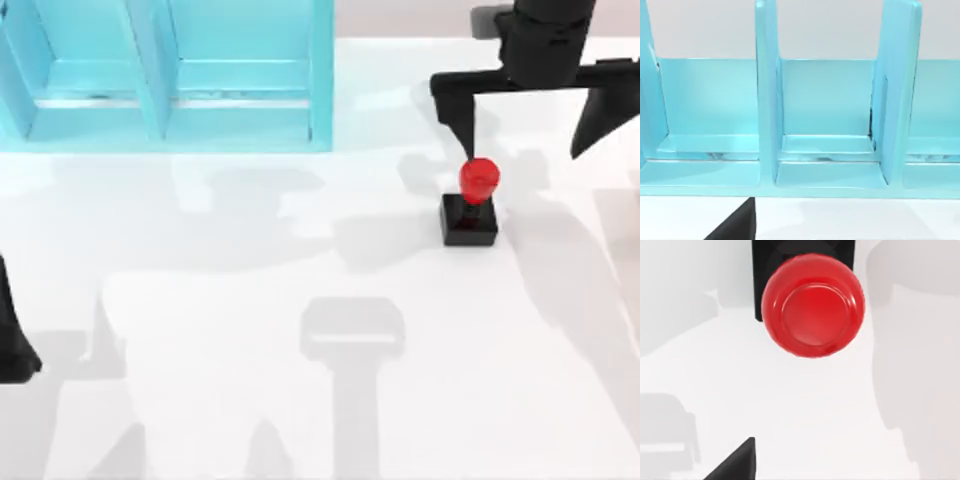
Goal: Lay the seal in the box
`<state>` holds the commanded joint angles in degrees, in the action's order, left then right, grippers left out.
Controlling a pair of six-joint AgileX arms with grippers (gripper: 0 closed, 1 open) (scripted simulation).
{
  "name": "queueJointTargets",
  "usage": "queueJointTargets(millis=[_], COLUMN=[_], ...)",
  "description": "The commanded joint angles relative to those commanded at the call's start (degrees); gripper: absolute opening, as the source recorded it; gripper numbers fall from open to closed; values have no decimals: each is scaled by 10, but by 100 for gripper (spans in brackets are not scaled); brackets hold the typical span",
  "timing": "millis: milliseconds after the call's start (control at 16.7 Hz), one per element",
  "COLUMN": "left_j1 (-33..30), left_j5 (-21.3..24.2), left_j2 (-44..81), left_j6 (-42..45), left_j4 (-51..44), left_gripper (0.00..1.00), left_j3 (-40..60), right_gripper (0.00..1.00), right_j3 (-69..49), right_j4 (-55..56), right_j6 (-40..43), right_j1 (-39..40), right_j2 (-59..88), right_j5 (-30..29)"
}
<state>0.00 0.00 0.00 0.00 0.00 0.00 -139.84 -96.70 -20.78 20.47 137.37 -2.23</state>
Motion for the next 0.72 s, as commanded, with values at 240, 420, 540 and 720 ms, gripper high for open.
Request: queueJointTargets(millis=[240,420,540,720], left_j1=[0,0,0,0], left_j5=[0,0,0,0], left_j2=[0,0,0,0], left_j6=[0,0,0,0], left_j4=[0,0,0,0], left_gripper=[100,100,100,100], left_j3=[0,0,0,0], right_gripper=[100,100,100,100], right_j3=[-154,-209,-217,-217], right_j4=[-45,-58,-60,-60], right_j6=[-11,-14,-14,-14], right_j1=[3,4,4,4], right_j2=[84,112,115,115], right_j5=[11,17,18,18])
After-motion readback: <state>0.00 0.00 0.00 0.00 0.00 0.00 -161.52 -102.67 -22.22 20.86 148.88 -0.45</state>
